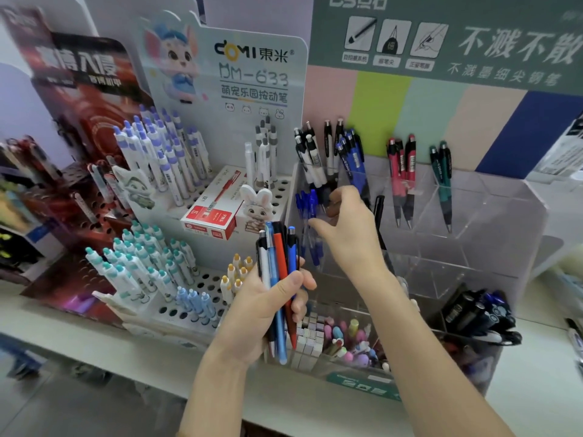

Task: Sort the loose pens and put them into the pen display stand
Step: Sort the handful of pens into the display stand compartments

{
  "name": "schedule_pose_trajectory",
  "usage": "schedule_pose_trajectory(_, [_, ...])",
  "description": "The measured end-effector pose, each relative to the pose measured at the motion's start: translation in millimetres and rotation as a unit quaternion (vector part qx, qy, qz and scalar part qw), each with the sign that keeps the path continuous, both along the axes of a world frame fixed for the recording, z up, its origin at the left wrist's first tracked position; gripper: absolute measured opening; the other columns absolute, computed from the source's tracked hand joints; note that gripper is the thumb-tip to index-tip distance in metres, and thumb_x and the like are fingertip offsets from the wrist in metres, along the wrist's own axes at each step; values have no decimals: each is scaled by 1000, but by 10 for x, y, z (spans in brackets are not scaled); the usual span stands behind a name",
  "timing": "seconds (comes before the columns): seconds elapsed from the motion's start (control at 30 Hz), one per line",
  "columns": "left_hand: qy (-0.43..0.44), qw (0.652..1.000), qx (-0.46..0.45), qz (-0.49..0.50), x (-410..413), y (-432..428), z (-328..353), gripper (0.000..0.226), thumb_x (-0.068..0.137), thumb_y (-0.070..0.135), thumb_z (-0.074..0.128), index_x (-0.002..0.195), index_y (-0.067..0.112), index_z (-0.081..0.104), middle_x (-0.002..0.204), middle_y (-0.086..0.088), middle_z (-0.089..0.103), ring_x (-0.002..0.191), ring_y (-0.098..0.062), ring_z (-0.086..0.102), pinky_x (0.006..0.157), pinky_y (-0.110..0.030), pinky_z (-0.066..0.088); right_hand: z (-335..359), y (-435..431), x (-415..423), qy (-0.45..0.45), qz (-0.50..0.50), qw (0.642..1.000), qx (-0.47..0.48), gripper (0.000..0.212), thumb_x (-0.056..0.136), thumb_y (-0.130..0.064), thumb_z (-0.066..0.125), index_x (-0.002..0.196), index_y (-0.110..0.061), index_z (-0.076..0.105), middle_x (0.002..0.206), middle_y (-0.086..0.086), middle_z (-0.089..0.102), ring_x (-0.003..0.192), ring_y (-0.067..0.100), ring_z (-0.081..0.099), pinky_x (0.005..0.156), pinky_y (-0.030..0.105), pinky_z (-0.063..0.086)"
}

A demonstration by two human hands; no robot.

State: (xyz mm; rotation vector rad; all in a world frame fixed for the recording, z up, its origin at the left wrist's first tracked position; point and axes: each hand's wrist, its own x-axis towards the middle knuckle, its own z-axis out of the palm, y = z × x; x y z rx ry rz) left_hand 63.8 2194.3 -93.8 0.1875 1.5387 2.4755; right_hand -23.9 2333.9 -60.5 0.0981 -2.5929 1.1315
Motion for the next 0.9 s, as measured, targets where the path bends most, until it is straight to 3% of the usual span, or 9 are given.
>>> schedule_pose_trajectory(0.13, [5,999,45,-18,-9,-7,-24,38,81,17,64,115,5,52,82,-9,62,60,-13,51,58,-24,48,6,-91,13,-4,-13,999,47,29,90,-17,64,113,-9,49,102,8,61,90,22,58,76,33,48])
schedule_pose_trajectory(0.3, [22,997,67,-39,0,-1,-5,36,83,9,65,117,6,53,86,-8,62,63,-13,52,60,-24,47,26,-78,-14,-21,14,998,61,24,91,-18,62,110,-8,54,99,7,64,91,23,60,80,38,50])
schedule_pose_trajectory(0.4, [23,998,49,-29,-11,32,1,36,82,7,60,117,6,53,86,-7,63,66,-13,52,61,-25,47,76,37,113,24,22,999,12,22,92,-14,58,114,-11,59,105,-1,63,97,13,59,86,27,49])
schedule_pose_trajectory(0.47, [15,1000,4,-8,-20,73,15,36,82,9,62,117,7,53,87,-7,65,67,-13,53,63,-26,47,150,103,265,47,34,996,-66,14,94,-13,56,106,-17,62,95,-8,64,86,8,62,75,21,50])
schedule_pose_trajectory(0.57, [15,996,-86,26,-40,159,35,32,83,15,70,111,12,55,80,-3,67,66,-13,55,63,-25,49,259,176,488,-38,124,977,-172,6,90,-29,60,93,-26,64,85,-7,67,70,4,63,59,18,49])
schedule_pose_trajectory(0.67, [53,988,-137,37,-63,250,38,24,82,13,67,103,18,55,68,8,64,62,-8,58,61,-21,50,250,204,595,-79,155,977,-121,20,79,-33,71,94,-23,64,84,-6,66,71,5,62,62,17,51])
schedule_pose_trajectory(0.73, [57,988,-139,27,-67,280,44,20,85,14,66,102,15,56,69,7,65,63,-9,58,61,-22,50,246,237,606,-72,141,980,-122,15,81,-24,72,93,-19,64,78,-2,67,65,10,61,60,16,50])
schedule_pose_trajectory(0.9, [39,997,-67,-28,-85,307,27,27,85,24,62,103,4,56,82,-8,62,64,-15,53,59,-27,48,238,405,612,-137,159,950,-232,6,88,-11,65,94,-10,65,63,2,61,53,11,54,56,25,43])
